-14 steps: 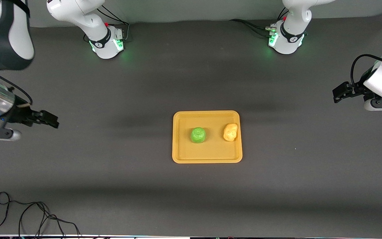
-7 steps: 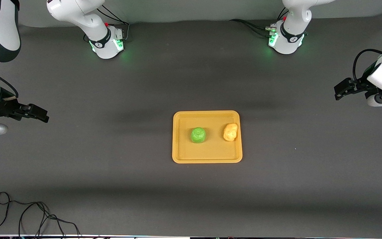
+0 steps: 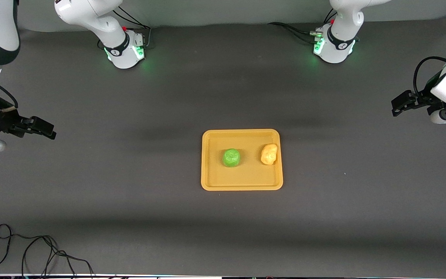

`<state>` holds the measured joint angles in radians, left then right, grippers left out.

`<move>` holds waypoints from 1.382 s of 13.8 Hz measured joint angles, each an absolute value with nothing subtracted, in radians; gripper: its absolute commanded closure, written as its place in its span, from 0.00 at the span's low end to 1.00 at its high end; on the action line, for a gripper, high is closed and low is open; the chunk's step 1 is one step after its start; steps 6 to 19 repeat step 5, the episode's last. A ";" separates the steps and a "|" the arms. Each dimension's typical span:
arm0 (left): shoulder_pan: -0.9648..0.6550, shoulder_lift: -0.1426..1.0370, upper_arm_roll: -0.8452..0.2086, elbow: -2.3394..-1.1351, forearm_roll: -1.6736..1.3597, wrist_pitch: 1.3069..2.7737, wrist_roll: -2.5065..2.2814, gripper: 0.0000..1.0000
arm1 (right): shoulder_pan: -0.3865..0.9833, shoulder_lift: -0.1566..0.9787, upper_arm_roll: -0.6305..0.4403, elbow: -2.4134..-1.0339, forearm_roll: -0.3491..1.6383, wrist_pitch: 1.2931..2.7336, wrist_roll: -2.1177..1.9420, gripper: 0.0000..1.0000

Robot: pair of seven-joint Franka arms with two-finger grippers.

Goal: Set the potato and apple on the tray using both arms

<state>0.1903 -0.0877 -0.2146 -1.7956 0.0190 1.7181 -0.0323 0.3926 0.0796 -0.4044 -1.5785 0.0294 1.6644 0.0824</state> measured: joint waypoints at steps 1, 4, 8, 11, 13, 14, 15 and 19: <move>0.190 -0.088 -0.215 -1.796 0.019 1.718 -0.032 0.00 | 0.300 0.063 -0.311 -1.589 0.029 1.663 0.082 0.00; 0.190 -0.088 -0.215 -1.796 0.019 1.718 -0.031 0.00 | 0.049 0.011 -0.083 -1.633 0.029 1.661 0.082 0.00; 0.190 -0.088 -0.215 -1.796 0.019 1.718 -0.031 0.00 | -0.013 -0.004 -0.026 -1.651 0.029 1.661 0.082 0.00; 0.190 -0.088 -0.215 -1.796 0.019 1.718 -0.031 0.00 | -0.013 -0.004 -0.026 -1.651 0.029 1.661 0.082 0.00; 0.190 -0.088 -0.215 -1.796 0.019 1.718 -0.031 0.00 | -0.013 -0.004 -0.026 -1.651 0.029 1.661 0.082 0.00; 0.190 -0.088 -0.215 -1.796 0.019 1.718 -0.031 0.00 | -0.013 -0.004 -0.026 -1.651 0.029 1.661 0.082 0.00; 0.190 -0.088 -0.215 -1.796 0.019 1.718 -0.031 0.00 | -0.013 -0.004 -0.026 -1.651 0.029 1.661 0.082 0.00; 0.190 -0.088 -0.215 -1.796 0.019 1.718 -0.031 0.00 | -0.013 -0.004 -0.026 -1.651 0.029 1.661 0.082 0.00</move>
